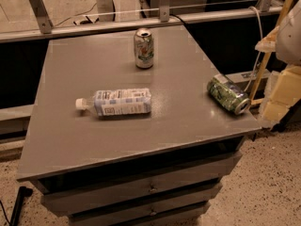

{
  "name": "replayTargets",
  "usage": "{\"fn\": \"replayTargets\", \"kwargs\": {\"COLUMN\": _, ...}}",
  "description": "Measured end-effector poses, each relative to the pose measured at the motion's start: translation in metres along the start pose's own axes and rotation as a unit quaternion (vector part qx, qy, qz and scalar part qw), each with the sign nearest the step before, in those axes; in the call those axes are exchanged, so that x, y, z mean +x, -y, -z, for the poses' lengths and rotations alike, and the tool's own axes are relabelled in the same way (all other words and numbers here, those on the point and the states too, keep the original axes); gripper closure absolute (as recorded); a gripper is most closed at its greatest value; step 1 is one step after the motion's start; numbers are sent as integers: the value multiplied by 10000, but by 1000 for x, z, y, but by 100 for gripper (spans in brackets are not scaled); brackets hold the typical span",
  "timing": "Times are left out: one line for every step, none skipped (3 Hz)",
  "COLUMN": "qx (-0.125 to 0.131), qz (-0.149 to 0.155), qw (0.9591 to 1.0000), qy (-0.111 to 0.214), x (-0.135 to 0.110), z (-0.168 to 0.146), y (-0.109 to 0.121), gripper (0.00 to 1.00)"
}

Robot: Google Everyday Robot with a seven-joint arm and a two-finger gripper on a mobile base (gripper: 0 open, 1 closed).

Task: Knock 7up can over

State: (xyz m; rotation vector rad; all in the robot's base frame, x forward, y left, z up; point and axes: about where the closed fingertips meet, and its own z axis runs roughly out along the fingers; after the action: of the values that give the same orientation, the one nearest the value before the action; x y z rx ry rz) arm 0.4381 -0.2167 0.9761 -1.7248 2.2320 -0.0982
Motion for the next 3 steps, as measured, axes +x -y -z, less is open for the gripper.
{"fn": "replayTargets", "kwargs": {"qx": 79, "qz": 105, "qw": 9995, "qy": 286, "x": -20, "z": -15, "y": 33, "gripper": 0}}
{"fn": "replayTargets", "kwargs": {"qx": 80, "qz": 105, "qw": 9995, "qy": 286, "x": -20, "z": -15, "y": 33, "gripper": 0}}
{"fn": "replayTargets", "kwargs": {"qx": 16, "qz": 20, "qw": 9985, "qy": 546, "x": -18, "z": -20, "y": 34, "gripper": 0}}
